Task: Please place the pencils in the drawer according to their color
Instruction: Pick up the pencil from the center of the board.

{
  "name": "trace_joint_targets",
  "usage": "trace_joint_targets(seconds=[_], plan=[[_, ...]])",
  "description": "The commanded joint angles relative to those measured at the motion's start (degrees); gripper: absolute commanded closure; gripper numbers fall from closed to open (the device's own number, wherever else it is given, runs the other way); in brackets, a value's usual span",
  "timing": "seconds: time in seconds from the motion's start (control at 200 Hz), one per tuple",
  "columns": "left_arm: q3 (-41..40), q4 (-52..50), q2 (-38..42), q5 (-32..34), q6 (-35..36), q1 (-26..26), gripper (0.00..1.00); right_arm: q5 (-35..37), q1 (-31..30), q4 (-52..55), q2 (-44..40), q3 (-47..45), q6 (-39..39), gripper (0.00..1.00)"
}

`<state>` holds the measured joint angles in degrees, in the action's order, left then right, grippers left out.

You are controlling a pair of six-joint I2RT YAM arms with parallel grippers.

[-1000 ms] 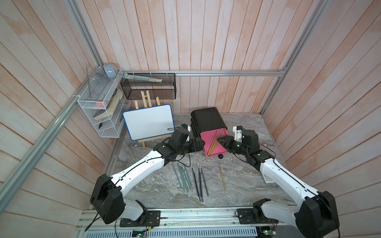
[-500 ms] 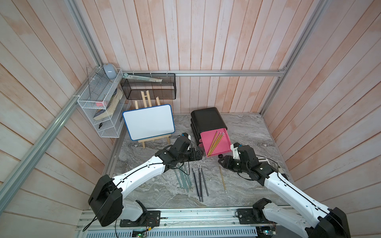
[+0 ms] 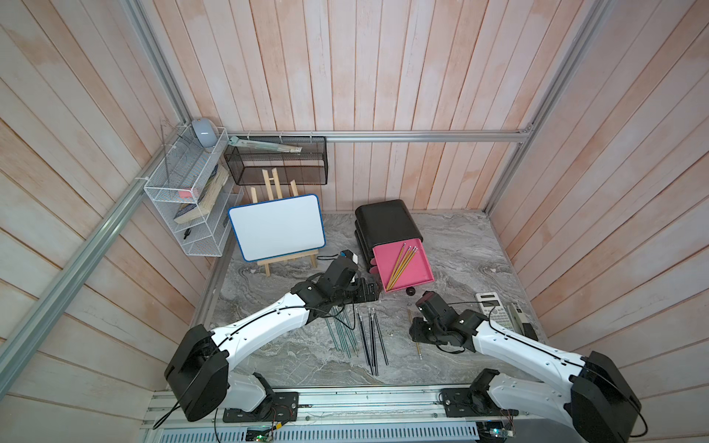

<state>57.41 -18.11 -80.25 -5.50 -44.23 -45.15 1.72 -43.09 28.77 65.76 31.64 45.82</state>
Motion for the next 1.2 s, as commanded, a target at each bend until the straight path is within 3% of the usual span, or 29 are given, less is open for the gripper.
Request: trace_joint_targets(seconds=[0.0,0.655,0.96,1.145,1.195], plan=[[-0.54,1.58,0.45,0.65,-0.42,-0.29,0.00,3.36,-1.27,1.39,2.11,0.44,0.27,0.58],[-0.55,2.23,0.38,0.30,-0.33,-0.25,0.00,3.55,-3.29,1.31,9.93,0.14,-1.96,0.66],[-0.22,2.07,0.42,0.31,-0.33,-0.25,0.00,2.33,-4.01,-0.55,13.27,-0.52,-2.32,0.83],[-0.21,2.15,0.39,0.31,-0.33,-0.28,0.00,0.77,-4.28,-1.83,14.36,-1.14,-2.69,1.00],[-0.30,2.21,0.31,0.23,-0.35,-0.28,0.00,-0.22,-4.22,-2.51,14.15,-1.47,-2.67,1.00]])
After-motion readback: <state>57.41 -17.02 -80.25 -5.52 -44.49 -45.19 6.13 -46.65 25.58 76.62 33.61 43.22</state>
